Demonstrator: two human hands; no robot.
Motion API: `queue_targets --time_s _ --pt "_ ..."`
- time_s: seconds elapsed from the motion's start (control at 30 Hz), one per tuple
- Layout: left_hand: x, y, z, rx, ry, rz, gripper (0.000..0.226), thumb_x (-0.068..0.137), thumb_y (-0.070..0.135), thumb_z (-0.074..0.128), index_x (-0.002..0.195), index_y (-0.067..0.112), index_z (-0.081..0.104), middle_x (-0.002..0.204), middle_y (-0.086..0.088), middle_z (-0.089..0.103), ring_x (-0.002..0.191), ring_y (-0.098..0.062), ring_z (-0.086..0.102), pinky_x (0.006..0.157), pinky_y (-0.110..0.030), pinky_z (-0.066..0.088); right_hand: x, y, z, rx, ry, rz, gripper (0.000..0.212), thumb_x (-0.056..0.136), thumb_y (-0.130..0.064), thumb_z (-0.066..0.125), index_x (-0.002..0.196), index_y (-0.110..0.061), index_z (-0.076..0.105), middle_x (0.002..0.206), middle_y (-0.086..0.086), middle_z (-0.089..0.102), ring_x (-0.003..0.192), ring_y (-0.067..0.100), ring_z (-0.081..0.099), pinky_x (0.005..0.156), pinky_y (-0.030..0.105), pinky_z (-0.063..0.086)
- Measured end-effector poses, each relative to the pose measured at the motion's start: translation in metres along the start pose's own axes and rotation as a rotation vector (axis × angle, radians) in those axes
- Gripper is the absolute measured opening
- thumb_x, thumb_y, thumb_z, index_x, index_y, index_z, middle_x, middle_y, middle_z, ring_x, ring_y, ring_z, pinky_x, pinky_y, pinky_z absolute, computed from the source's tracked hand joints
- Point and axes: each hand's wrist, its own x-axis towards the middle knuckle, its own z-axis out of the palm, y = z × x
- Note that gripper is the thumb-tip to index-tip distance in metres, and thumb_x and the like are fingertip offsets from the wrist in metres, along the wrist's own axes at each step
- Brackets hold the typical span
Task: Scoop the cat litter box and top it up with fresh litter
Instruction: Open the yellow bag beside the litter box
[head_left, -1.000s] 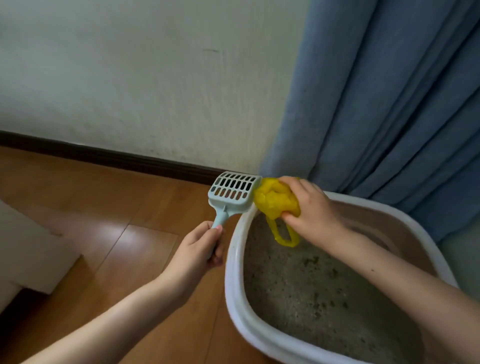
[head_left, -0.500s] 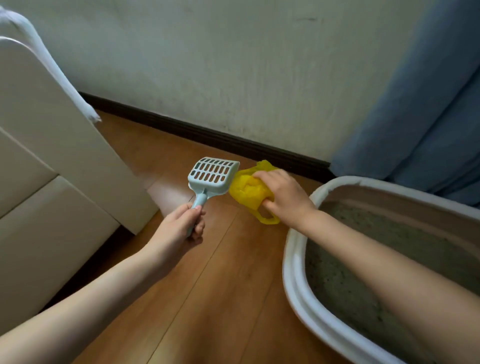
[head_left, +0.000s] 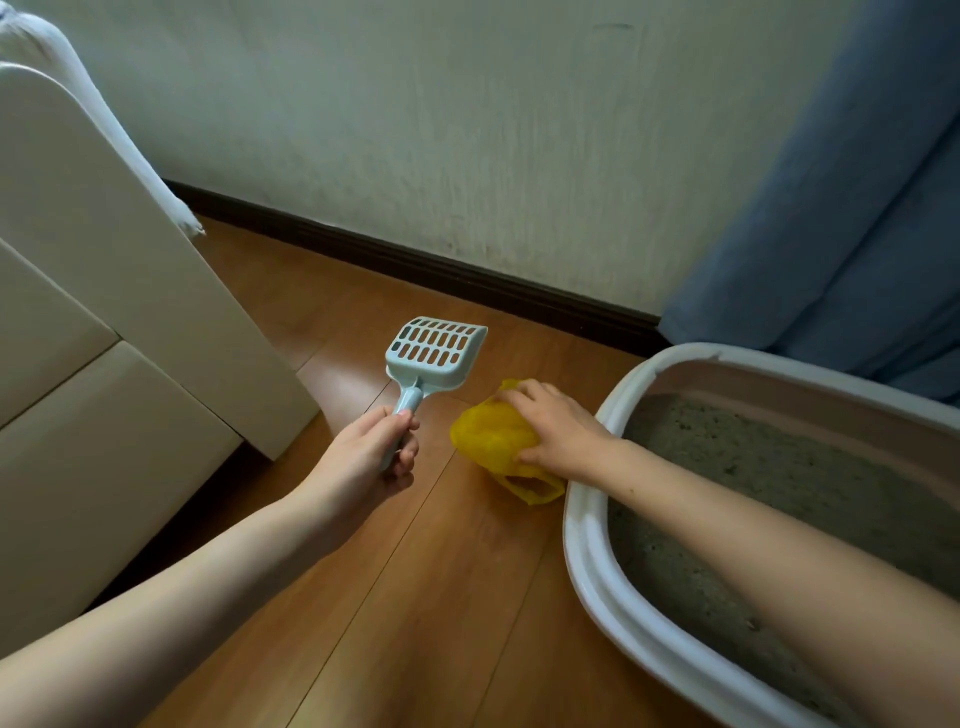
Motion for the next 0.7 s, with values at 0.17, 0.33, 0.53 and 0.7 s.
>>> queue_targets --time_s 0.17,0.33,0.53,0.7 --pt "0.001 0.014 0.032 -0.033 -0.11 0.059 0.017 0.103 0.023 0.042 0.095 0.012 0.052 0.061 0.002 0.046 0.054 -0.009 0.038 0.054 -0.022 0.036 -0.024 -0.003 -0.035 0.325 0.139 0.096 0.053 0.083 -0.031 0.07 0.132 -0.026 0.05 0.131 -0.002 0.049 0.12 0.016 0.048 0.097 0.036 0.046" --pt "0.008 0.024 0.09 0.032 -0.226 0.15 0.019 0.104 0.024 0.041 0.087 0.015 0.045 0.06 0.001 0.048 0.054 -0.01 0.04 0.054 -0.024 0.034 -0.063 -0.01 -0.074 1.081 0.117 0.372 0.023 0.094 -0.005 0.046 0.103 -0.005 0.068 0.101 0.014 0.068 0.096 0.024 0.066 0.091 0.042 0.054" --pt "0.006 0.019 0.186 0.02 -0.509 0.175 0.016 0.105 0.029 0.038 0.097 0.017 0.045 0.059 -0.001 0.047 0.051 -0.01 0.044 0.051 -0.023 0.033 -0.126 0.006 -0.117 1.614 0.172 0.456 0.029 0.099 -0.025 0.044 0.105 0.0 0.058 0.079 0.016 0.058 0.061 0.027 0.057 0.059 0.037 0.053" --pt "-0.011 0.002 0.239 0.178 -0.772 0.128 0.022 0.104 0.031 0.038 0.116 0.017 0.05 0.072 0.0 0.06 0.065 -0.012 0.056 0.059 -0.024 0.044 -0.179 0.037 -0.122 1.503 0.506 0.615 0.024 0.1 -0.01 0.044 0.114 0.004 0.057 0.099 0.016 0.067 0.089 0.023 0.066 0.08 0.034 0.055"
